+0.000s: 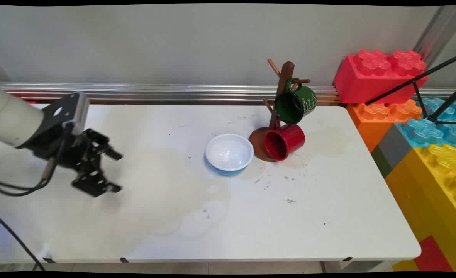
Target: Pick up the green mug from the rack
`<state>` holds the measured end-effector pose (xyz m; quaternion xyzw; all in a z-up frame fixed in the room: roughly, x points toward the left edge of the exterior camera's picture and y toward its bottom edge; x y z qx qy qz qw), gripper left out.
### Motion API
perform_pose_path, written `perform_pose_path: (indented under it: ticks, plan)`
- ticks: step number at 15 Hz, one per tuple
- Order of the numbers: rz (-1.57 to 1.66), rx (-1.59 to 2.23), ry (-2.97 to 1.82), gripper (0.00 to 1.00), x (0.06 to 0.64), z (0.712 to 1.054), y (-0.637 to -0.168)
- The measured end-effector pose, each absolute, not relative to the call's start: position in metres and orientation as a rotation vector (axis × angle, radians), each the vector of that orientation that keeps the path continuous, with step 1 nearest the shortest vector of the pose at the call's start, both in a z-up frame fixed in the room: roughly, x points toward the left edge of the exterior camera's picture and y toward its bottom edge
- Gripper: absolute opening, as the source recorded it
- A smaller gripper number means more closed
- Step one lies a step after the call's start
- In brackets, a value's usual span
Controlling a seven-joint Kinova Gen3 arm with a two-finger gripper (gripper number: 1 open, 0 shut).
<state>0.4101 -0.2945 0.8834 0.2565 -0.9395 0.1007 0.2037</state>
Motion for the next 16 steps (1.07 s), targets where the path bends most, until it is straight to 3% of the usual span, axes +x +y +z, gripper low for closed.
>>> perform_pose_path:
  ticks: [16]
  plan:
    - [0.370,0.591,-2.223,1.00,0.281,0.907,-0.379]
